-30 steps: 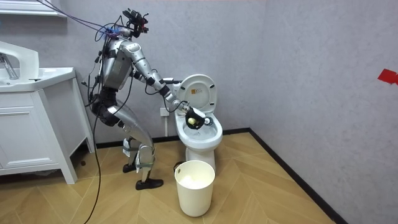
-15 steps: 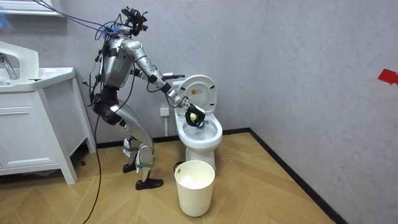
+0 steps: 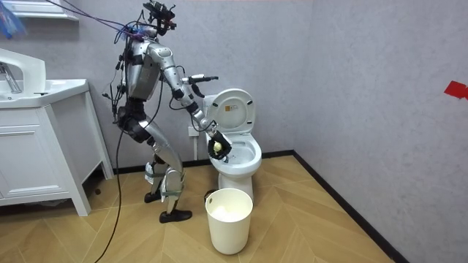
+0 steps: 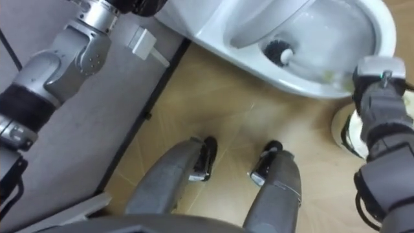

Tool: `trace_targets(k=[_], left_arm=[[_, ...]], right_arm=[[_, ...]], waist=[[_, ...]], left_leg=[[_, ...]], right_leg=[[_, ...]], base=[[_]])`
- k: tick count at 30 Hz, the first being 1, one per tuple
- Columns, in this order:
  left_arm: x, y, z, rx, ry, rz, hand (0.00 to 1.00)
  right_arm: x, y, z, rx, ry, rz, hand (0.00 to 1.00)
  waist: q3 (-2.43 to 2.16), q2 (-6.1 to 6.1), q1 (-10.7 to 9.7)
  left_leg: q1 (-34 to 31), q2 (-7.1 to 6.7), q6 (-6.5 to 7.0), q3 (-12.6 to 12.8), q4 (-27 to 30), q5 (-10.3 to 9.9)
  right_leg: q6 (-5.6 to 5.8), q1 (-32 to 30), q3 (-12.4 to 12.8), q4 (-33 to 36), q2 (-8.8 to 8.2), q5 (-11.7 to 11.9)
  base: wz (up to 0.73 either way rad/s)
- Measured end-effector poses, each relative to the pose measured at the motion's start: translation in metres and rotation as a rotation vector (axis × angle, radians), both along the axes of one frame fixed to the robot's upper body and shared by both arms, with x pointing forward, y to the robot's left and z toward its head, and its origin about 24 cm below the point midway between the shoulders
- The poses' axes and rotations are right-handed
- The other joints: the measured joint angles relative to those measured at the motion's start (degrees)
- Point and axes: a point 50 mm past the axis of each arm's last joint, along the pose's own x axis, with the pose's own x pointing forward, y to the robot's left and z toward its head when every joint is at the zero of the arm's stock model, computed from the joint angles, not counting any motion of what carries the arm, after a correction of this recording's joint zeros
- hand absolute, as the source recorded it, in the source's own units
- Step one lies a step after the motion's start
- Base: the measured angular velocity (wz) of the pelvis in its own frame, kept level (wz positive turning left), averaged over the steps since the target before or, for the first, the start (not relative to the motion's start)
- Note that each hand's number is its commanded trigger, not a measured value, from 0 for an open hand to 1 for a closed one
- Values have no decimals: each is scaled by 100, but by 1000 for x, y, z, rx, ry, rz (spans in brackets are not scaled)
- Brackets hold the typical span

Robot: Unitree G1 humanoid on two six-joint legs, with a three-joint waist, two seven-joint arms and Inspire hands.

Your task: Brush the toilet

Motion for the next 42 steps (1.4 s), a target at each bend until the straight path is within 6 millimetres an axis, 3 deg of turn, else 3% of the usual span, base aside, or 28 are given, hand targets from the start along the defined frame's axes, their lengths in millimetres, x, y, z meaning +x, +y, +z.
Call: trace_targets(k=[2,4,9,12,13,16,22,25,27,30,36,38,42], left_arm=[[-5,5,-10,-9,29,12,0],[-13,19,-29,-4,100,55,0],[-28,38,-57,7,210,121,0],[-36,44,-69,-3,253,143,0],[-41,48,-74,-9,272,158,0],[-57,58,-84,-33,310,195,0],[-101,77,-104,-49,424,277,0],[-122,89,-110,-50,490,332,0],[-135,98,-115,-45,533,375,0],[-158,107,-130,-63,644,448,0],[-191,118,-148,-120,768,551,0],[-197,119,-153,-164,814,575,0],[-222,127,-171,-254,983,652,0]], right_arm=[[-15,-2,-12,27,36,-20,100],[-32,0,-28,81,57,-73,100],[-70,0,-52,224,86,-205,100],[-92,3,-66,316,88,-311,100],[-101,7,-73,362,86,-358,100],[-120,12,-83,444,82,-439,100],[-153,15,-95,547,42,-587,100],[-172,15,-96,575,4,-640,100],[-177,19,-97,598,-23,-645,100],[-179,22,-96,628,-85,-670,100],[-174,19,-89,647,-211,-683,100],[-169,15,-84,646,-271,-689,100],[-164,12,-77,653,-355,-701,100]], waist=[[-32,-18,-142],[-108,-127,-313],[-229,-378,-585],[-240,-457,-711],[-277,-507,-712],[-303,-550,-809],[-375,-727,-927],[-384,-848,-948],[-403,-936,-992],[-424,-962,-988],[-422,-897,-872],[-442,-845,-856],[-444,-817,-853]], left_leg=[[210,-4,0,12,-99,0],[520,19,-8,40,-321,7],[991,42,-33,18,-624,26],[1311,110,-26,19,-833,39],[1453,135,-33,32,-953,48],[1811,205,-35,56,-1338,138],[2660,233,-56,107,-2011,264],[3154,222,-59,102,-2368,342],[3422,230,-60,94,-2510,345],[3791,263,-60,75,-2710,344],[4126,319,-62,44,-2862,344],[4126,322,-62,34,-2871,344],[4315,329,-99,-26,-3007,369]], right_leg=[[29,195,-2,-65,8,-21],[40,459,14,-231,58,-23],[72,912,-1,-510,138,-28],[119,1270,-19,-808,246,32],[127,1401,-5,-980,301,72],[148,1788,-57,-1417,425,233],[208,2492,-58,-1869,511,221],[264,2952,-136,-2064,514,161],[281,3186,-148,-2143,533,111],[315,3606,-160,-2419,610,114],[340,3998,-240,-2613,685,126],[340,4000,-238,-2649,696,127],[343,4202,-304,-2737,711,125]], base=[[0],[-7],[-2],[-4],[-13],[-9],[-3],[10],[7],[0],[5],[2],[8]])
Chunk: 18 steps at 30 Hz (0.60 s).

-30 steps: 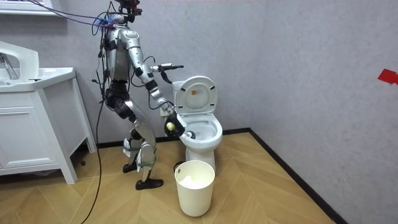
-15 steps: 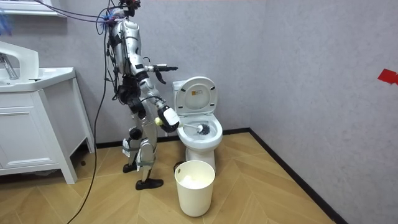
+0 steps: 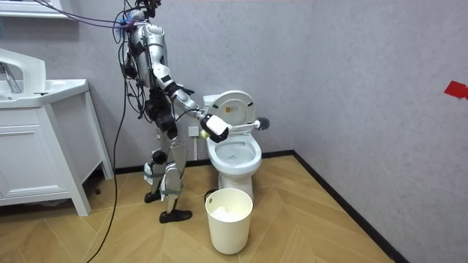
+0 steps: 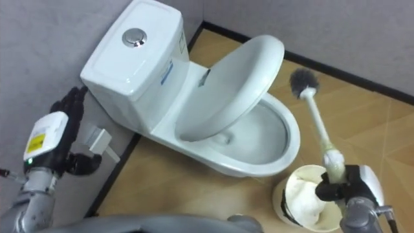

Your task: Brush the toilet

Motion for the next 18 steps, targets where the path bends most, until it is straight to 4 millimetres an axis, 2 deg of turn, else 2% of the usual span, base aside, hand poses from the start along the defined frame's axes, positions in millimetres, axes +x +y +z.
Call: trace_targets(k=[4,8,10,12,13,15,18], left_arm=[[-29,16,-24,-39,157,143,0],[-57,31,-43,-59,299,287,0],[-73,36,-55,-108,377,377,0],[-82,37,-66,-163,427,469,0],[-91,37,-72,-198,465,534,0],[-99,37,-76,-235,490,603,0],[-103,34,-78,-270,492,642,0]], right_arm=[[-2,-2,3,-19,-35,-35,100],[-5,0,1,-19,-50,-78,100],[-12,0,-1,-15,-42,-126,100],[-18,0,-3,-12,-39,-164,100],[-22,3,-5,4,-40,-194,100],[-28,9,-11,26,-33,-228,100],[-48,17,-17,32,0,-267,100]], waist=[[14,-41,22],[27,-117,101],[43,-115,144],[45,-108,136],[31,-73,151],[26,-69,146],[22,-18,134]], left_leg=[[95,12,-1,-3,-44,0],[115,43,-2,75,-62,-1],[164,51,-4,76,-145,0],[193,58,-6,110,-168,-1],[198,74,-12,119,-179,-5],[189,104,-18,151,-200,-8],[207,120,-35,152,-196,-18]], right_leg=[[4,113,8,-63,21,-3],[-6,71,180,-72,78,3],[-8,75,198,-76,94,4],[-12,75,266,-130,121,20],[-21,90,350,-190,159,43],[-36,103,397,-242,203,73],[-44,143,449,-275,231,84]], base=[[3],[-13],[0],[-8],[-9],[-7],[-1]])
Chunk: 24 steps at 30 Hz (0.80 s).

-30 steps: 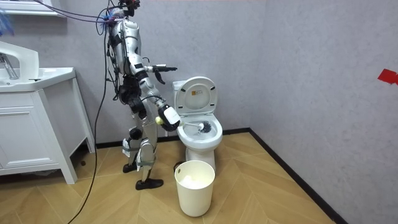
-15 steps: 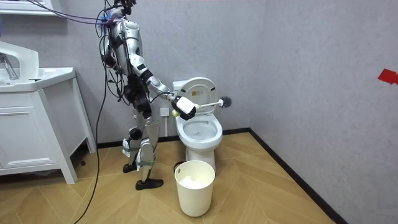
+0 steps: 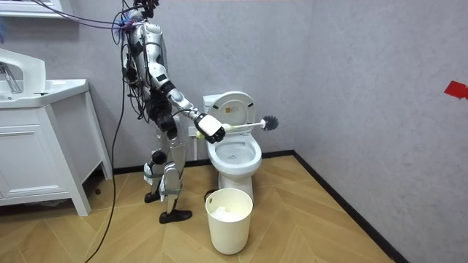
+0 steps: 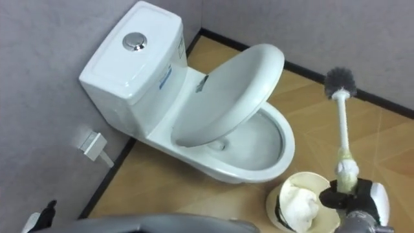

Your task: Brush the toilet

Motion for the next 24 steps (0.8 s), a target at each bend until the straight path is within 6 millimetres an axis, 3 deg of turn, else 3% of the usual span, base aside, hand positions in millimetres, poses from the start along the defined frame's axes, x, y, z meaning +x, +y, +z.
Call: trace_targets(k=[4,7,11,16,24], left_arm=[[5,-3,-7,-26,11,30,0],[8,-4,-12,-33,37,45,0],[16,-4,-15,-32,34,57,0],[33,-8,-17,-46,10,57,0],[46,-10,-17,-51,-20,48,0]], right_arm=[[-17,5,-7,15,58,-35,100],[-25,6,-12,12,111,-63,100],[-35,12,-19,36,180,-98,100],[-46,22,-25,76,228,-140,100],[-44,25,-28,115,264,-112,100]], waist=[[21,104,-80],[16,209,-145],[10,178,-187],[37,99,-220],[34,193,-326]], left_leg=[[50,-1,0,66,-11,0],[149,4,0,242,-35,0],[201,15,1,326,-52,0],[306,24,-3,472,-100,-5],[393,83,-29,652,-188,-23]], right_leg=[[1,12,68,9,6,-1],[1,16,263,32,34,-1],[-7,7,361,50,53,-6],[-8,-33,572,118,90,-5],[-47,-93,796,121,201,56]], base=[[-6],[-27],[-13],[-18],[-15]])
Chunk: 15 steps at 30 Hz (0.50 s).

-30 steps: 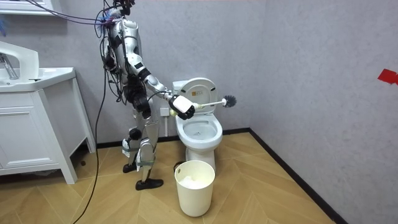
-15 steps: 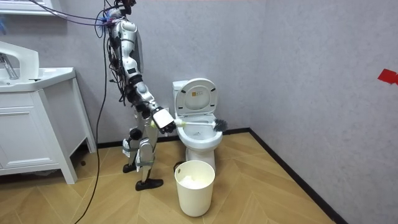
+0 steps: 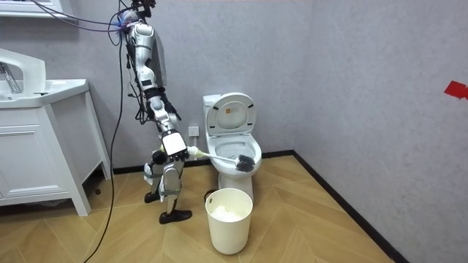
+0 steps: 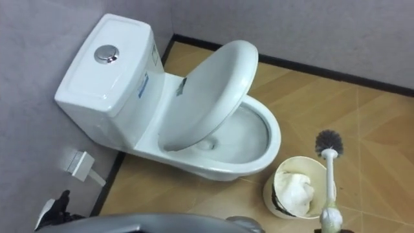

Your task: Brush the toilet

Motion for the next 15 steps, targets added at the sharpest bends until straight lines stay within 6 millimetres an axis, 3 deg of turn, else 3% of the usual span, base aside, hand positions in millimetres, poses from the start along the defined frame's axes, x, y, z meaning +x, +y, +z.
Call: trace_targets(k=[8,15], left_arm=[[-4,1,-4,-3,37,7,0],[-23,1,-11,-14,135,27,0]], right_arm=[[-2,5,-4,97,35,-2,100],[-6,9,-8,166,85,-15,100]], waist=[[-21,109,-7],[0,132,-27]], left_leg=[[6,3,-8,0,5,-5],[-36,1,-9,0,2,-9]], right_leg=[[-7,-29,33,12,20,4],[-7,-82,38,13,20,4]], base=[[-4],[0]])
